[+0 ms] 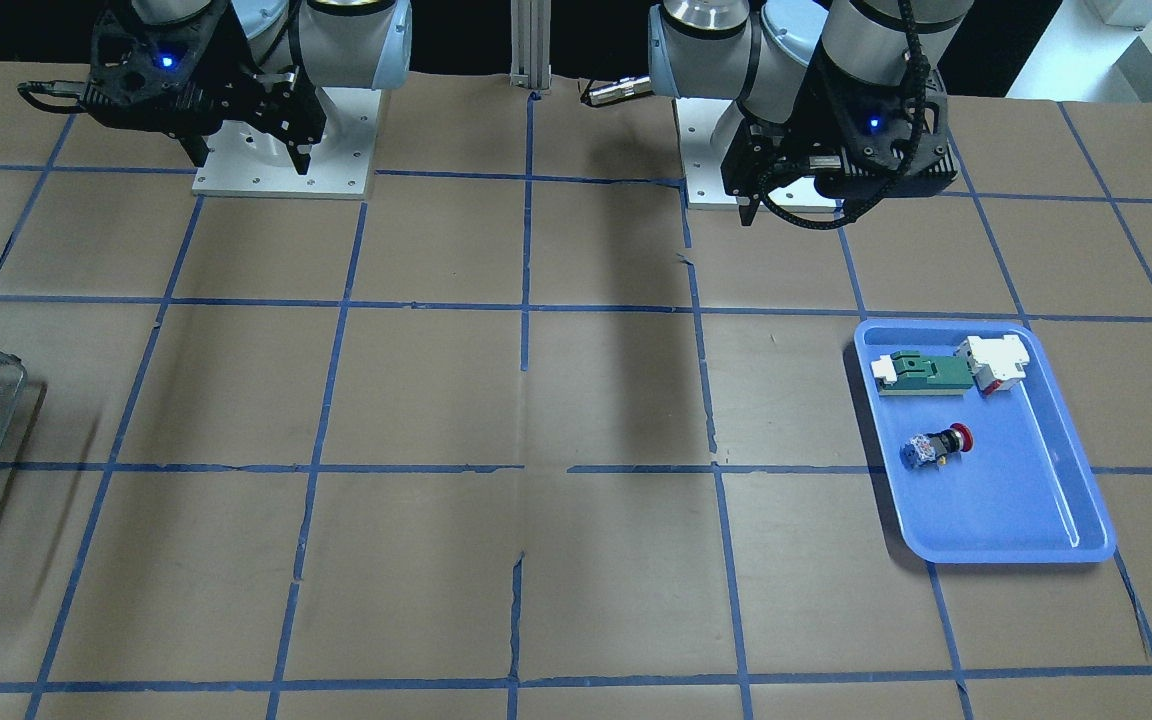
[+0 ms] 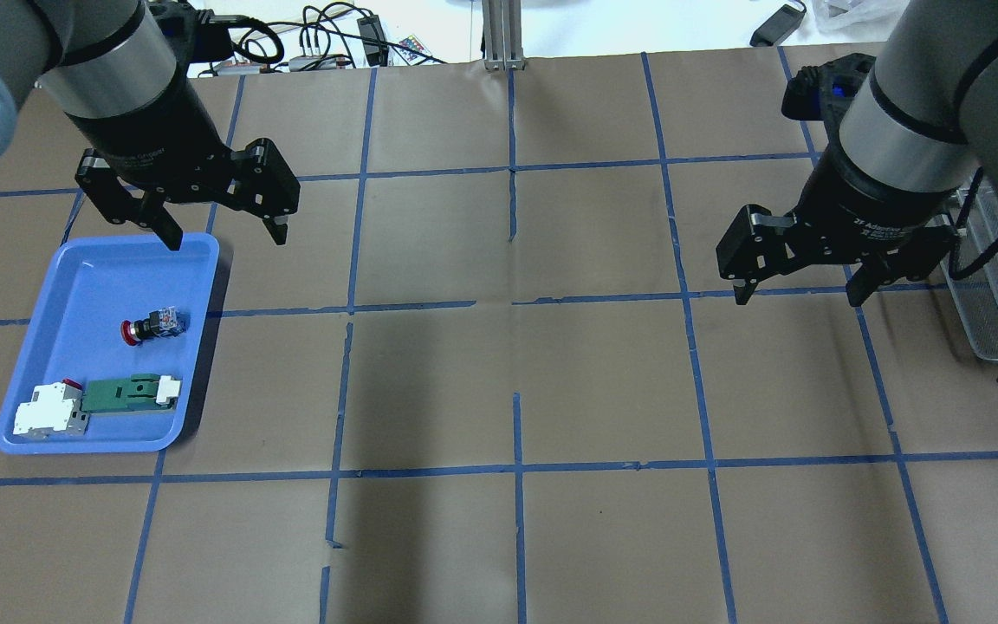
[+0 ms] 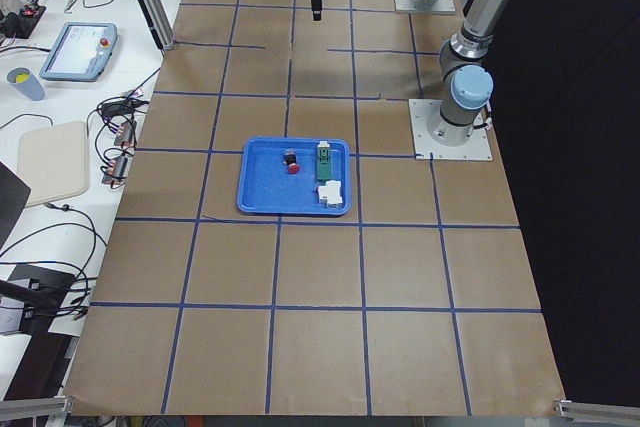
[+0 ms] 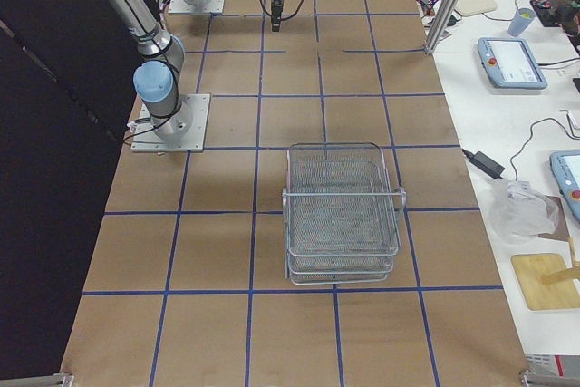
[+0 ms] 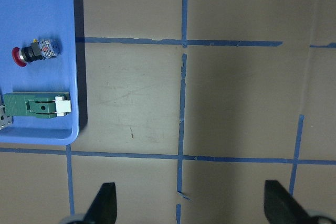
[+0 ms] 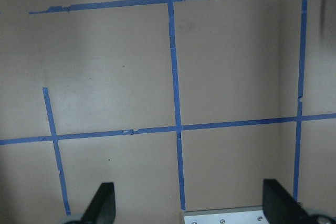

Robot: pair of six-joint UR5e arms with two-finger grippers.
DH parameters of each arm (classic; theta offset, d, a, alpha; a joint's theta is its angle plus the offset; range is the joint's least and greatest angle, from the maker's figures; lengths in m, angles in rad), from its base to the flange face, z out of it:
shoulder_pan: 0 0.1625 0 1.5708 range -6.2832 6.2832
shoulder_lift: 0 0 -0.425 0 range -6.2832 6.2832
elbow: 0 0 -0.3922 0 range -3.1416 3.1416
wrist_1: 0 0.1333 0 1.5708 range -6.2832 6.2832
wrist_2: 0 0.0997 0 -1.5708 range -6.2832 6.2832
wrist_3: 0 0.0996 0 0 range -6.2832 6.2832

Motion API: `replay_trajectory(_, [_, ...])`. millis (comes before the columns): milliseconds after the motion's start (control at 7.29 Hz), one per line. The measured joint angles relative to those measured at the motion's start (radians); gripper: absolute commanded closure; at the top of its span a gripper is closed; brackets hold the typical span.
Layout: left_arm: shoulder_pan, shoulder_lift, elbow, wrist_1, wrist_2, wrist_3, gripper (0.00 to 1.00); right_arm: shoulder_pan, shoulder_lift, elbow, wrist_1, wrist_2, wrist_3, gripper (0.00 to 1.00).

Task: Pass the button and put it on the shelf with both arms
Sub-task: 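Move the left gripper down over the red push-button in the blue tray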

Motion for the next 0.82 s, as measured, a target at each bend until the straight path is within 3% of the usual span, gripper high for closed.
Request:
replay_trajectory(274, [0.008,-0.003,-0.004,0.002,-0.004,0.035,0.00,0.000,0.001,0.001,0.001,-0.001,0.000,0.00])
replay_trajectory(823, [0.143,-0.034,-0.042,0.050,-0.005,0.446,0.00,0.000,-0.003,0.029,-0.001,-0.011,-0.004,0.00])
